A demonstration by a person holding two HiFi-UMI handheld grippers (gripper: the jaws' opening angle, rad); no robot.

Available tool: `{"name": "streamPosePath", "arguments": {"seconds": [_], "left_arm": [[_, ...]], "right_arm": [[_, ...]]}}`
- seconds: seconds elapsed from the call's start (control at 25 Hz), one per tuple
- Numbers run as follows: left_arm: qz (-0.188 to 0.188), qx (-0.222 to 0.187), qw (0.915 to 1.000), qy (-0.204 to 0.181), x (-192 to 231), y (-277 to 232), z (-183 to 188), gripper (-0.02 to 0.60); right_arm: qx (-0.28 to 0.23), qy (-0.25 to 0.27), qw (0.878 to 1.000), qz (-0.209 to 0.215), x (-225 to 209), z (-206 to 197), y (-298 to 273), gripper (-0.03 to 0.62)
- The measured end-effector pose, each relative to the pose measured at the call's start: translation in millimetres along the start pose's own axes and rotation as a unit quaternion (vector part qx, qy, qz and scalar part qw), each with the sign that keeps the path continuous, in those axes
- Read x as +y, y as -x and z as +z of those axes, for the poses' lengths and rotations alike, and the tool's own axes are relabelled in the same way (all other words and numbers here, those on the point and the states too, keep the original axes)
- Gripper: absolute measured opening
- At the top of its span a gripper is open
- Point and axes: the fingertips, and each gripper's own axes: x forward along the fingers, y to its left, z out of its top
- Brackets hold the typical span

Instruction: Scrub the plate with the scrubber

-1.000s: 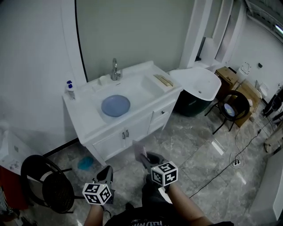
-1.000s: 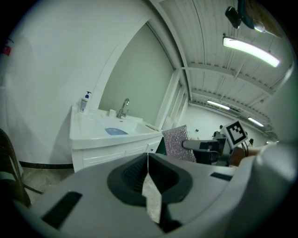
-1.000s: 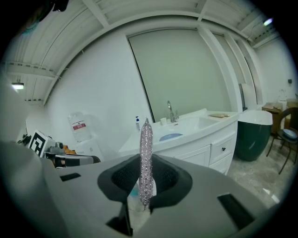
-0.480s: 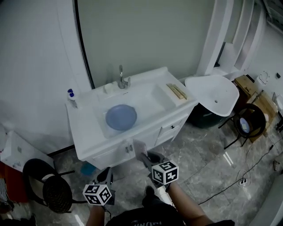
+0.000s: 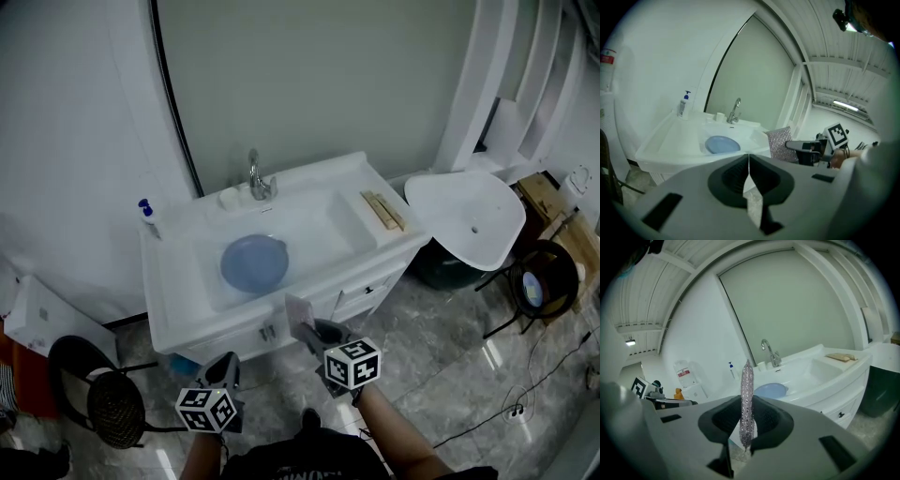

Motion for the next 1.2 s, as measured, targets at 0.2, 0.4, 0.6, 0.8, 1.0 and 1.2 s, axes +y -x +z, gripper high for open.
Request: {"name": "streamPosePath", "arguments": {"seconds": [0.2, 0.4, 0.6, 0.8, 1.0, 1.2], "left_arm": [[0.015, -0.007, 0.9998, 0.015, -5, -13, 6, 0.018], [0.051, -0.008, 0.9982, 0.030, 5, -17, 8, 0.018], [0.055, -0.014, 0.9980, 0.030, 16, -26, 20, 0.018], [0.040, -0.012, 0.9980, 0.048, 33, -57, 33, 0.018], [0.020, -0.003, 0.9987, 0.047, 50, -95, 49, 0.018], [0.017, 0.013, 0.9984, 0.053, 77, -131, 65, 0.018]], "right_arm": [[0.011, 0.006, 1.000, 0.022, -12, 3, -9, 0.077], [0.012, -0.004, 0.999, 0.030, -19, 4, -18, 0.077], [0.006, -0.013, 0.999, 0.033, -20, 10, -31, 0.078], [0.002, -0.010, 1.000, 0.011, -40, 26, -46, 0.078], [0.001, -0.020, 1.000, 0.001, -63, 48, -71, 0.078], [0.002, -0.017, 1.000, -0.010, -81, 69, -109, 0.078]]}}
